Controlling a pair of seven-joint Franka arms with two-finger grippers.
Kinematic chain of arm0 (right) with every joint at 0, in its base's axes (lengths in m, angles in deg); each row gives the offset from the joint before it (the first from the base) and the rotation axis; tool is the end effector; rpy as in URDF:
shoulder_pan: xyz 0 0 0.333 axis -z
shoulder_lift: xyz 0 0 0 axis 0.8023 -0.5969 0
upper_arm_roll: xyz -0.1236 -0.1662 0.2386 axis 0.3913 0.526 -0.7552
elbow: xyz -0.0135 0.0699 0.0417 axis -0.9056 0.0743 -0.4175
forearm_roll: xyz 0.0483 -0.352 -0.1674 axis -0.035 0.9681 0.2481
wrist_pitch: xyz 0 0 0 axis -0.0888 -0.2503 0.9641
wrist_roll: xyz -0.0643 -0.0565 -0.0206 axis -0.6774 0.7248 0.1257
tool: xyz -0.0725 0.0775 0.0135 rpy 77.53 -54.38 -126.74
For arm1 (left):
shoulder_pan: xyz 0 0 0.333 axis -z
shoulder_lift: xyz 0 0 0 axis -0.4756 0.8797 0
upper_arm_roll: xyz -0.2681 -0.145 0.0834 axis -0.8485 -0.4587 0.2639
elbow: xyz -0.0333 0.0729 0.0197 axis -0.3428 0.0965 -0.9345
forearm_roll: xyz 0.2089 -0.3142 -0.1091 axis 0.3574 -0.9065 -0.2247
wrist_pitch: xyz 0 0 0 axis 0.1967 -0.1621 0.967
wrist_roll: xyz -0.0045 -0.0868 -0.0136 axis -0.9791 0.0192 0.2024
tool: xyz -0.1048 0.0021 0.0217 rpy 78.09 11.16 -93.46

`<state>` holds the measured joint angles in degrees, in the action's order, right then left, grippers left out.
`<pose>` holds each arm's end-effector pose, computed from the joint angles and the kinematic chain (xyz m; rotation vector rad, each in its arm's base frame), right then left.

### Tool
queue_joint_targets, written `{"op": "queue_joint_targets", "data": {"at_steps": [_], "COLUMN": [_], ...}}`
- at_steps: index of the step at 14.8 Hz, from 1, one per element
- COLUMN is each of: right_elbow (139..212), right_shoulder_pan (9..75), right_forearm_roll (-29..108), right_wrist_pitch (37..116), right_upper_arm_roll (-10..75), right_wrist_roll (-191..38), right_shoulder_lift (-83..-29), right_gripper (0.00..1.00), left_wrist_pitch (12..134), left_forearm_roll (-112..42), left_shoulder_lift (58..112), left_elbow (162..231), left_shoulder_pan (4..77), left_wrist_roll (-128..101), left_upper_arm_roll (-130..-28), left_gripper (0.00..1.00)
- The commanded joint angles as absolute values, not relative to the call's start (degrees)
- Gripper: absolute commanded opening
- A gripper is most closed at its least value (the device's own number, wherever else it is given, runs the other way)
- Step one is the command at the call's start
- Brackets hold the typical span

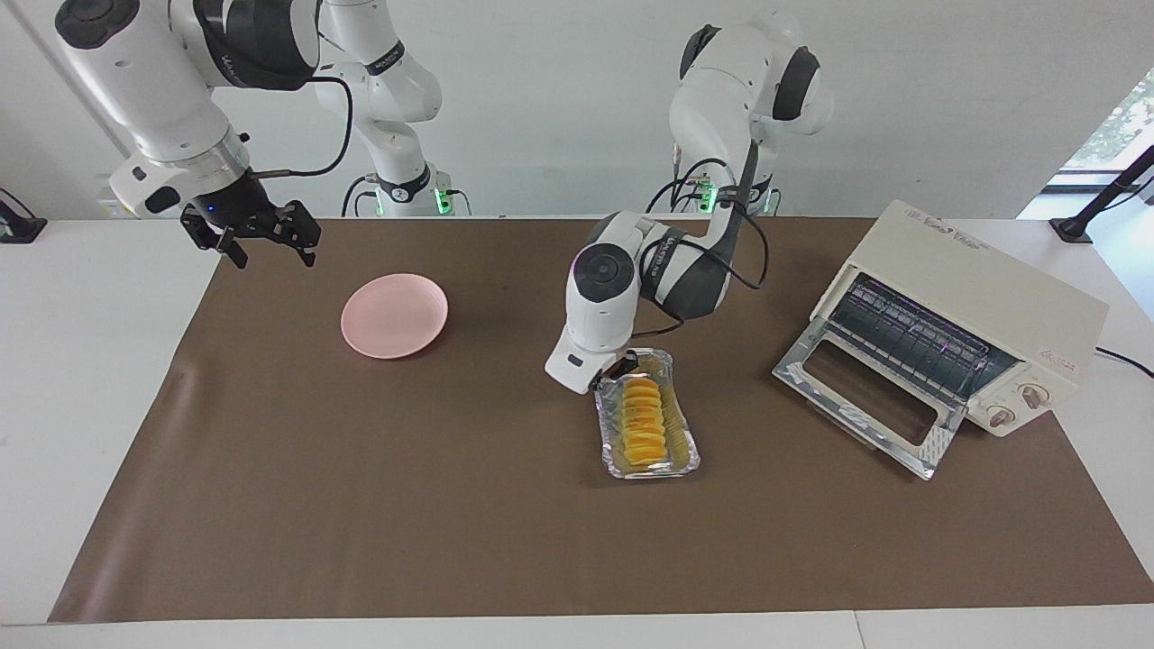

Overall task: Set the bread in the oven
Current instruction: 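Carry the foil tray with the left gripper into the open oven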

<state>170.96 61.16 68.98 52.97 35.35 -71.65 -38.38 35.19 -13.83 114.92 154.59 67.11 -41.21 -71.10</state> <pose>0.5414 -0.0313 0.5812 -3.1224 0.0196 0.0671 0.5929 -0.4294 0.3657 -3.0685 -0.2562 0.1680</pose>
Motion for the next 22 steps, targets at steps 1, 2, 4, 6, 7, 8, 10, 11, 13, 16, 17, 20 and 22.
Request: {"op": "queue_joint_targets", "data": {"at_steps": [1, 2, 4, 6, 7, 8, 10, 11, 13, 16, 17, 20, 22], "right_elbow": [171.2, 171.3, 171.3, 171.2, 171.2, 171.2, 171.2, 171.2, 171.2, 171.3, 171.3, 171.3, 171.3], "right_shoulder_pan": [61.7, 61.7, 61.7, 61.7, 61.7, 61.7, 61.7, 61.7, 61.7, 61.7, 61.7, 61.7, 61.7], "right_forearm_roll": [69.3, 69.3, 69.3, 69.4, 69.3, 69.3, 69.3, 69.3, 69.3, 69.3, 69.3, 69.3, 69.3], "right_wrist_pitch": [52.5, 52.5, 52.5, 52.5, 52.5, 52.5, 52.4, 52.4, 52.5, 52.5, 52.5, 52.5, 52.5], "right_upper_arm_roll": [34.9, 34.9, 34.9, 34.9, 34.9, 34.9, 34.9, 34.9, 34.9, 34.9, 34.9, 34.9, 34.9], "right_wrist_roll": [-73.1, -73.1, -73.1, -73.1, -73.1, -73.1, -73.1, -73.1, -73.1, -73.1, -73.1, -73.1, -73.1], "right_shoulder_lift": [-37.7, -37.7, -37.7, -37.7, -37.7, -37.7, -37.7, -37.7, -37.7, -37.7, -37.7, -37.7, -37.7], "right_gripper": [1.00, 1.00, 1.00, 1.00, 1.00, 1.00, 1.00, 1.00, 1.00, 1.00, 1.00, 1.00, 1.00], "left_wrist_pitch": [32.3, 31.9, 29.4, 28.1, 26.6, 25.5, 23.4, 23.0, 22.4, 21.9, 21.9, 22.0, 22.0], "left_forearm_roll": [-14.6, -15.0, -16.0, -18.8, -18.9, -19.0, -18.8, -18.7, -18.9, -18.6, -18.5, -18.5, -18.3], "left_shoulder_lift": [114.2, 113.9, 111.9, 109.7, 109.6, 109.5, 109.4, 109.3, 108.6, 107.2, 106.9, 105.5, 104.8], "left_elbow": [153.7, 153.7, 153.6, 153.8, 153.8, 153.8, 154.1, 154.5, 155.9, 158.9, 159.7, 162.7, 164.4], "left_shoulder_pan": [67.9, 67.7, 67.0, 65.9, 65.5, 64.7, 63.3, 62.7, 60.5, 59.7, 59.2, 58.2, 58.2], "left_wrist_roll": [-48.8, -49.1, -49.2, -49.2, -49.2, -49.2, -49.3, -49.3, -49.1, -48.9, -48.8, -48.1, -47.9], "left_upper_arm_roll": [-66.0, -64.2, -60.4, -55.5, -53.9, -52.9, -52.2, -51.0, -50.8, -50.6, -50.6, -50.7, -50.5], "left_gripper": [0.00, 0.00, 0.00, 0.00, 0.00, 0.00, 0.00, 0.00, 0.00, 0.00, 0.00, 0.00, 0.00]}}
